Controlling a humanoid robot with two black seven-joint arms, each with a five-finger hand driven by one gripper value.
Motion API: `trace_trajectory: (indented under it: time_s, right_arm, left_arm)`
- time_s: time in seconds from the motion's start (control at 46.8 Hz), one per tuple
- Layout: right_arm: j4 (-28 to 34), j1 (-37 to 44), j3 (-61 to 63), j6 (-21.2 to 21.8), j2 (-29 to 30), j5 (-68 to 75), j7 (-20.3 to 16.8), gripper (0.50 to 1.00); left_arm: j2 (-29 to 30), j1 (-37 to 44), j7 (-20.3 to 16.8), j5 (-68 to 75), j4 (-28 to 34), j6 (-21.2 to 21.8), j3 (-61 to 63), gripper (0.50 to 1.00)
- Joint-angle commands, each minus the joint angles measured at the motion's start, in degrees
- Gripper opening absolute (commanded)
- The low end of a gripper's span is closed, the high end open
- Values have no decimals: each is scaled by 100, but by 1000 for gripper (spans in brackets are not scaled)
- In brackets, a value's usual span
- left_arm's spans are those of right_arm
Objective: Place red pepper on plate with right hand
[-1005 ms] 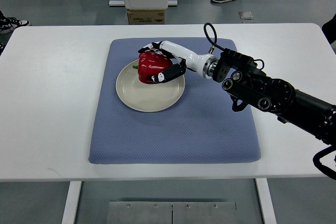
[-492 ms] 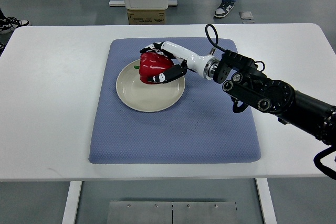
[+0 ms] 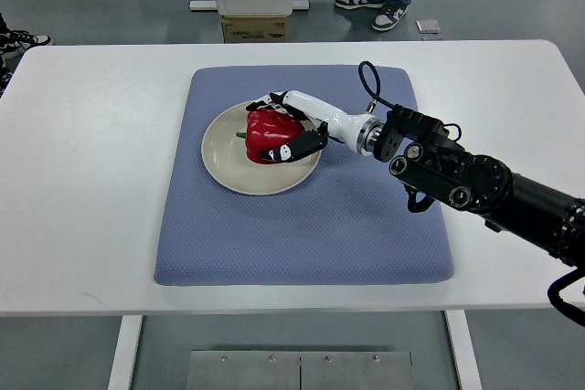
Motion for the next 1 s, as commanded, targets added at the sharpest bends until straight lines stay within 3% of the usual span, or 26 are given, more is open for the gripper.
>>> trace_trajectory:
  time_s: [0.0,0.214,0.299,0.385,0.449,0.983]
  right_arm:
    - [7,-25,0,-5,0,-4,-1,500]
    - [-19,-78,0,-67,0,5,-10,516]
    - [-19,-87,0,-155,0,48,-10,765]
    - [-19,-87,0,-216,0,119,-19,874]
    - [-10,-87,0,-216,0,145,-19,989]
    - [-28,1,149,-225,0,602,-63,995]
  left_arm:
    - [0,0,0,0,0,0,0,1000]
    - [0,0,0,0,0,0,0,1000]
    - [0,0,0,0,0,0,0,1000]
    - [0,0,0,0,0,0,0,1000]
    - [0,0,0,0,0,0,0,1000]
    - [0,0,0,0,0,0,0,1000]
